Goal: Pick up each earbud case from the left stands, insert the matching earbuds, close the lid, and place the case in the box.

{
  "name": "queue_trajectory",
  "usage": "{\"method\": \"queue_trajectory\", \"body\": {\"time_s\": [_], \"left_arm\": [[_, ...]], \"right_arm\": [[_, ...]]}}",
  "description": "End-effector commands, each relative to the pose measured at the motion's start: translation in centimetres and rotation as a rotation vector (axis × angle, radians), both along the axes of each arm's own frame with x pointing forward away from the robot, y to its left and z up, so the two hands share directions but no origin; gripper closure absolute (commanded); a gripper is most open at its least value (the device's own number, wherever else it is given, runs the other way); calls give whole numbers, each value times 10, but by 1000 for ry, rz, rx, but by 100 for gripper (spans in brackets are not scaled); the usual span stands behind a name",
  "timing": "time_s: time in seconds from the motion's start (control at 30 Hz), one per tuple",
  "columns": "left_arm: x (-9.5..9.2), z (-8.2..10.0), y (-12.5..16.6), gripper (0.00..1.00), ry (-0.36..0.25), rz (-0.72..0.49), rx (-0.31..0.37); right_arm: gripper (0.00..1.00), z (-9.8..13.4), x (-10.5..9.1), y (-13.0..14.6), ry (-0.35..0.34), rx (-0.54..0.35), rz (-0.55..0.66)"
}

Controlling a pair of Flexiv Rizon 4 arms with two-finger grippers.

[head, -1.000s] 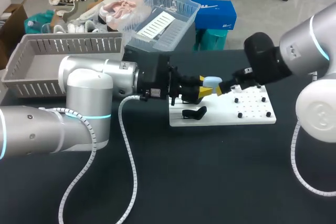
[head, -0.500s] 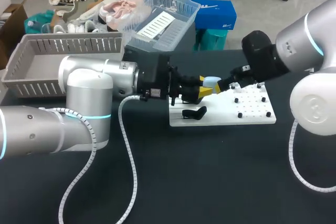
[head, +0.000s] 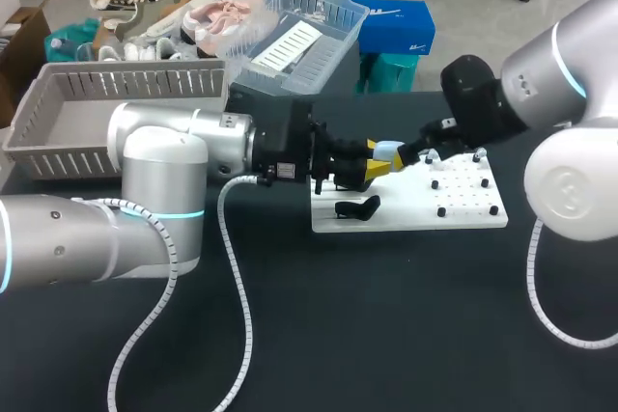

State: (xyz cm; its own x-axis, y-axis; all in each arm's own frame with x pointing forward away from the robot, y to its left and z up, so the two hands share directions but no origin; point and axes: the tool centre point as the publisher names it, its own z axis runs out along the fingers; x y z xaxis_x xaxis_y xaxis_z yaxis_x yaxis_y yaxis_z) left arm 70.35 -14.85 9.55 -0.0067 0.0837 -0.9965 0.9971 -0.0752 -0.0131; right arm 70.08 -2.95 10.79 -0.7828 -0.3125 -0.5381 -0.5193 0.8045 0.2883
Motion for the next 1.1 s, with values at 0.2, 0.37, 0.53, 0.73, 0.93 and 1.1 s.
{"method": "queue_trajectory", "body": {"time_s": [0.2, 0.37, 0.53, 0.73, 0.93, 1.1], "left_arm": [[1, -1, 0, 100, -1, 0, -2], [1, -1, 0, 100, -1, 0, -2], [1, -1, 0, 100, -1, 0, -2], [1, -1, 0, 100, -1, 0, -2], [1, -1, 0, 100, -1, 0, -2], [1, -1, 0, 100, -1, 0, -2]], "right_arm": [[0, -1, 6, 1, 5, -3, 5], [0, -2, 8, 0, 7, -7, 2], [0, -2, 9, -1, 7, -8, -2], [0, -1, 9, -1, 7, -4, -4], [0, 3, 11, 0, 3, 1, -3], [0, 7, 14, 1, -4, 0, 1]]}}
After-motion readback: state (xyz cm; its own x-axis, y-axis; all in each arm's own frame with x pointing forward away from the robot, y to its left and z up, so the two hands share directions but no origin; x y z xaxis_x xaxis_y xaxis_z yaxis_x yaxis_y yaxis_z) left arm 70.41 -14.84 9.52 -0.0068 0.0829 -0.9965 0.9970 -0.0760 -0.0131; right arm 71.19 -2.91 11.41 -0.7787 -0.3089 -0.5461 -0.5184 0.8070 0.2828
